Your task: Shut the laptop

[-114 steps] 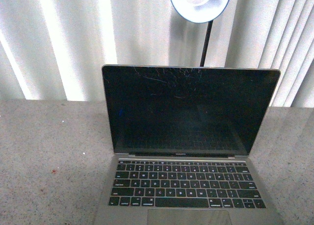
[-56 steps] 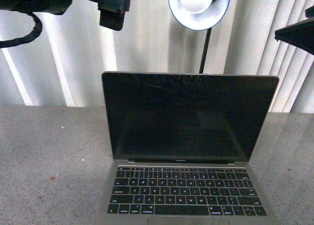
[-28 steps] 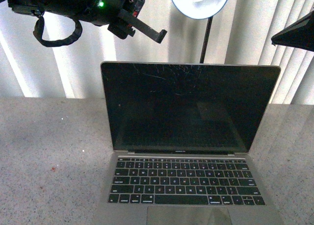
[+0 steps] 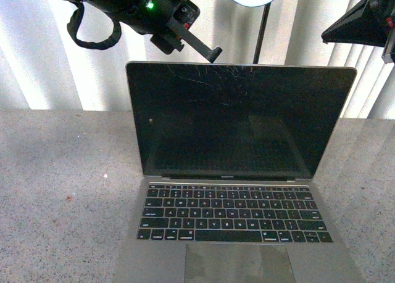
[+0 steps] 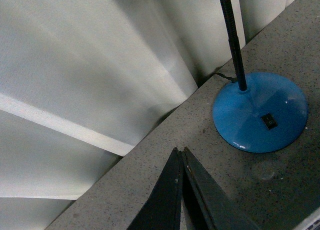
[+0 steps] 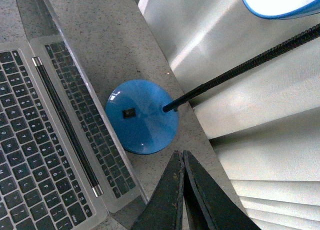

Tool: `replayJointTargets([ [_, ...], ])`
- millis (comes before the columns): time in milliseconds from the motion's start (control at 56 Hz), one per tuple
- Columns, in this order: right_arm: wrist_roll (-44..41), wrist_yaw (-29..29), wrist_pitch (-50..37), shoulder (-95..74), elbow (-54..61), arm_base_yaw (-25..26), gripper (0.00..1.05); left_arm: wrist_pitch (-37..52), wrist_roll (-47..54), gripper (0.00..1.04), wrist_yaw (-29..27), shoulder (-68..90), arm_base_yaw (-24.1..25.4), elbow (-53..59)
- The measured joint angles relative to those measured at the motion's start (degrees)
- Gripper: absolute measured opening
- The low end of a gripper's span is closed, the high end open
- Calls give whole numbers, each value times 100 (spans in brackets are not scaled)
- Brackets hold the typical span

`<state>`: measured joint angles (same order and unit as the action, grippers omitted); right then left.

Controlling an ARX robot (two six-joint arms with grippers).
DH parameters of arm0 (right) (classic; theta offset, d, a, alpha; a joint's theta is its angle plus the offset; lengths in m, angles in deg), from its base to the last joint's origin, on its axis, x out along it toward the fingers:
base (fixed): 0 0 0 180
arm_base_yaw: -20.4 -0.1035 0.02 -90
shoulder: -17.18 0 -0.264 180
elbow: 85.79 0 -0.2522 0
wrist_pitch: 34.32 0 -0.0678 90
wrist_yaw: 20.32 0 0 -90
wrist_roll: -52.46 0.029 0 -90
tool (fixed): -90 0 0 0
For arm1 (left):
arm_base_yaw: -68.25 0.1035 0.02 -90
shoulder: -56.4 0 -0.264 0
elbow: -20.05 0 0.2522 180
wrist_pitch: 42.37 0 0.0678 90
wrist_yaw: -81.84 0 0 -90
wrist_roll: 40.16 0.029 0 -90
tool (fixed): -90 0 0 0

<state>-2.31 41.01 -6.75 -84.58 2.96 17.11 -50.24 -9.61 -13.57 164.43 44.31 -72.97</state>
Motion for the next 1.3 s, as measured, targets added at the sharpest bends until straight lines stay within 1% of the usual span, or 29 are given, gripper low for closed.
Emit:
replayJointTargets([
  [214, -155, 33, 212, -310, -254, -74, 3, -356, -20, 4, 210, 7, 33, -52],
  [411, -234, 9, 328, -372, -365, -142, 3, -466, -26, 4, 278, 44, 63, -52],
  [482, -273, 7, 376, -372, -367, -170, 3, -566, -70, 4, 413, 44, 70, -52],
  [696, -472, -2, 498, -372, -367, -208, 3, -601, -52, 4, 389, 44, 70, -52],
  [946, -640, -57, 669, -337, -210, -205, 3, -787, 94, 4, 461, -44, 52, 13],
  [1000, -693, -59, 752, -308, -177, -205, 3, -828, 98, 4, 546, -90, 50, 63],
  [1304, -973, -22, 1027, -39, 144, -291, 3, -811, 94, 4, 592, -352, 15, 487],
])
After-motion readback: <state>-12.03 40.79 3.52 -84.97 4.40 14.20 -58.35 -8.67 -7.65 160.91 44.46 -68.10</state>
